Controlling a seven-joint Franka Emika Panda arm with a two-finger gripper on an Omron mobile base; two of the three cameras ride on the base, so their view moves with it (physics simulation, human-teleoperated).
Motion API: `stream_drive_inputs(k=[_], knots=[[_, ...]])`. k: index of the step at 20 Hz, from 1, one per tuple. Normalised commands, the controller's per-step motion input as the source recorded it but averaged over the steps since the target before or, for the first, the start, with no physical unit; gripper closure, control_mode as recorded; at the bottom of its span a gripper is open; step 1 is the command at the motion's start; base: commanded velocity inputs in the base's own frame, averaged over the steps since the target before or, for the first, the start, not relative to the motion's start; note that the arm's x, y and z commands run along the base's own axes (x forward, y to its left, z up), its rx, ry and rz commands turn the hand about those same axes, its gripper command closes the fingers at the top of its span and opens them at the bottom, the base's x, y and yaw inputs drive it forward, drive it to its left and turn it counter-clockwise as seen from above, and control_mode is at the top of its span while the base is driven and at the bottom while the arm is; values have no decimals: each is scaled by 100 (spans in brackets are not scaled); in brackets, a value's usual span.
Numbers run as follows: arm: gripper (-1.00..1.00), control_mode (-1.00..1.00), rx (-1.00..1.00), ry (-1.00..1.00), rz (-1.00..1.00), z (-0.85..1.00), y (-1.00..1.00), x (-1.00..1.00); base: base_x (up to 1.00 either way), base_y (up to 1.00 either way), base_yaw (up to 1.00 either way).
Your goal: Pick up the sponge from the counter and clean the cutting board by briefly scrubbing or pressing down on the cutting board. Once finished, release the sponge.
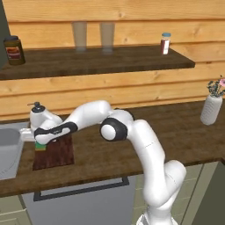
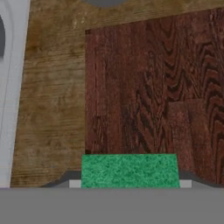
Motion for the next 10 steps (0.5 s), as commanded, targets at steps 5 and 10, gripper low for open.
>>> stream_drive_inputs(k=[5,10], knots=[[100,-100,2,-1,2,-33,17,-88,0,0,0],[100,-100,3,-5,0,-24,2,-100,0,0,0]])
